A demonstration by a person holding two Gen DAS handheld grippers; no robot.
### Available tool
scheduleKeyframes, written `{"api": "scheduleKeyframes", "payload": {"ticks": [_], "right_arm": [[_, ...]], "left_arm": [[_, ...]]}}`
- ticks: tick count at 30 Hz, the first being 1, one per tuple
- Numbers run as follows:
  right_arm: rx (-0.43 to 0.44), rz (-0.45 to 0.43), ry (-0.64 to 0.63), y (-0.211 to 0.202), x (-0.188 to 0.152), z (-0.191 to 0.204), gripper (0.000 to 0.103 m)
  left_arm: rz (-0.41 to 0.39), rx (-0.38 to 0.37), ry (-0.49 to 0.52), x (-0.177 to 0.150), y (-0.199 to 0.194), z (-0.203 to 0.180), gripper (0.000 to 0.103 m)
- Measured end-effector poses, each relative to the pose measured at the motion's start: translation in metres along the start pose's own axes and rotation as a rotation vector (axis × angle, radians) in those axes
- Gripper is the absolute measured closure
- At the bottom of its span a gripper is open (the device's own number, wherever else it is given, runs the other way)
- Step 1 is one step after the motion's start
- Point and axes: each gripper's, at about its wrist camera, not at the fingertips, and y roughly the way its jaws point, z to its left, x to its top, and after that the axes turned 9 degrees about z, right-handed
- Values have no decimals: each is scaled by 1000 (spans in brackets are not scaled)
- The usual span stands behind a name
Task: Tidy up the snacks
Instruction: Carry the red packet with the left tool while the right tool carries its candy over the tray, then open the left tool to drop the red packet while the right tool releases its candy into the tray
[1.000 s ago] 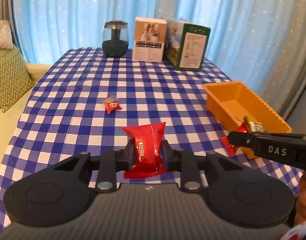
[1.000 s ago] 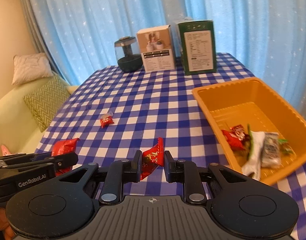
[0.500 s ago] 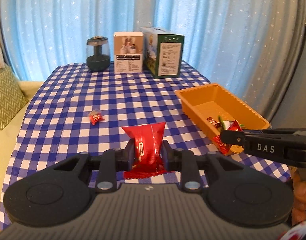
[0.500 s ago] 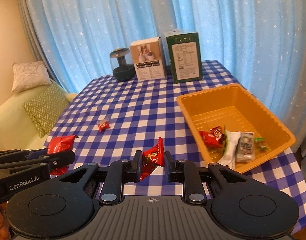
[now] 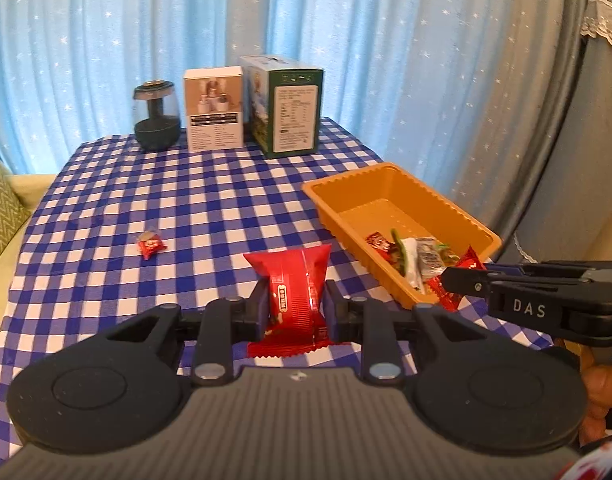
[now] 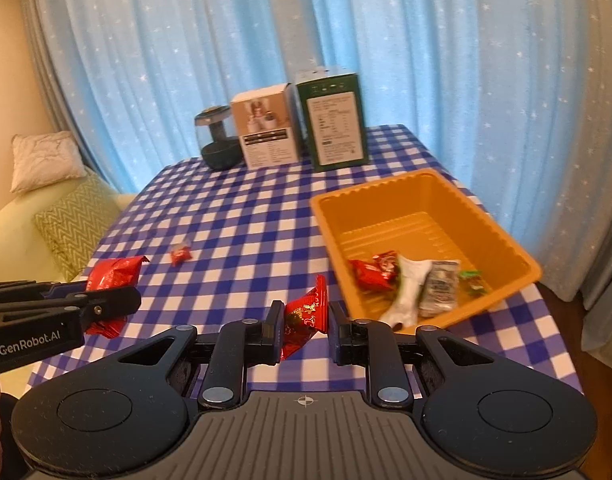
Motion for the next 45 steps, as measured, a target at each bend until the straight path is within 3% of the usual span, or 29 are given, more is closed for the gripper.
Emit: {"api": "scheduleKeyframes", "payload": {"ticks": [9,19,45], "right_arm": [[-62,-10,55,-12,-1,-34,80],[-101,-28,101,-8,22,-63,80],[-154,-15,117,44,80,-126,80]], "left_arm": [[6,-57,54,16,16,-34,78],[10,-107,106,41,41,-68,78],[29,-150,145,113,126,-98,78]]}}
